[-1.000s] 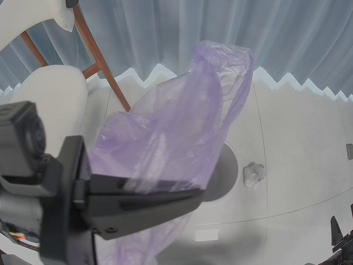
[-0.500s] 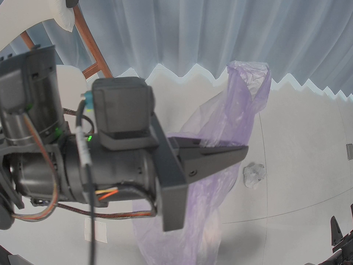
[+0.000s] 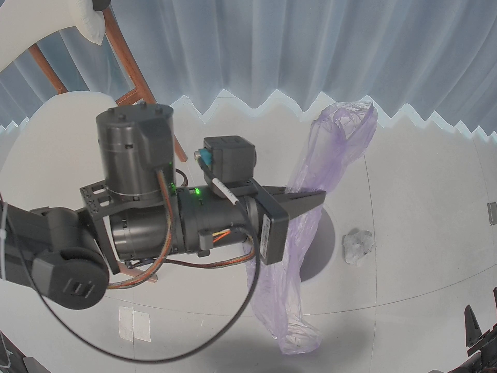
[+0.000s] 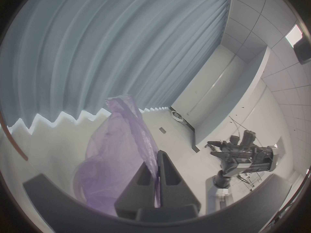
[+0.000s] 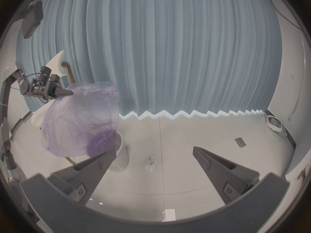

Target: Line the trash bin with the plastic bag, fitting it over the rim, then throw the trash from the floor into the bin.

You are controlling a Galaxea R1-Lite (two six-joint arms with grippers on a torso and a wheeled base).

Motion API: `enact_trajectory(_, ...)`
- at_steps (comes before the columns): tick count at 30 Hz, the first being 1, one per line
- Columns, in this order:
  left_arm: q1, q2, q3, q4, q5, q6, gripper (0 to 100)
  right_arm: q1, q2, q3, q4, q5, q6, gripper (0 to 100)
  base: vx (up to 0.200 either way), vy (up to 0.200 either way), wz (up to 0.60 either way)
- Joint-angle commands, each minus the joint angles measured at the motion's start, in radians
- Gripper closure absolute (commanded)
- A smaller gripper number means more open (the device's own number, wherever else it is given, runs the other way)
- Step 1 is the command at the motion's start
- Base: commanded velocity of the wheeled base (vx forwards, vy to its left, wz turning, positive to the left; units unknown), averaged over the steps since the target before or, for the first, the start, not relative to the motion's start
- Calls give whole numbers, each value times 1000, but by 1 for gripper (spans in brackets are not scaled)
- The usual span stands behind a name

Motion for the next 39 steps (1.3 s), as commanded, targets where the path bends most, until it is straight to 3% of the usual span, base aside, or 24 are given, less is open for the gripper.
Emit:
enact_trajectory(1, 47, 111, 49, -66, -2, 2, 100, 0, -17, 13, 2, 5, -20, 0, 0, 0, 0)
enact_trajectory(11, 110, 96, 215, -84, 12, 7, 100, 0, -17, 16, -1, 6, -22, 0, 0, 0, 0)
enact_trajectory(18, 121, 160, 175, -153, 52, 5, 100, 6, -3, -34, -16, 20, -17, 0, 0, 0, 0)
enact_trajectory(19, 139, 174, 147, -165, 70, 5, 100, 37, 219, -275, -32, 41, 32, 0, 0, 0, 0)
enact_trajectory(21, 145, 174, 110, -165, 99, 5, 100, 88, 450, -401, -36, 48, 113, 0, 0, 0, 0)
enact_trajectory(23, 147, 170, 67, -155, 132, 4, 100, 129, 603, -455, -38, 69, 210, 0, 0, 0, 0)
enact_trajectory(26, 158, 166, 57, -148, 196, -3, 100, 124, 819, -462, -44, 75, 351, 0, 0, 0, 0)
enact_trajectory(28, 162, 160, 78, -148, 239, -3, 100, 121, 943, -467, -72, 80, 365, 0, 0, 0, 0)
enact_trajectory(32, 168, 157, 106, -178, 242, -6, 100, 123, 1131, -466, -164, 118, 359, 0, 0, 0, 0)
enact_trajectory(39, 159, 104, 159, -179, 244, 4, 100, 126, 1496, -456, -360, 150, 279, 0, 0, 0, 0)
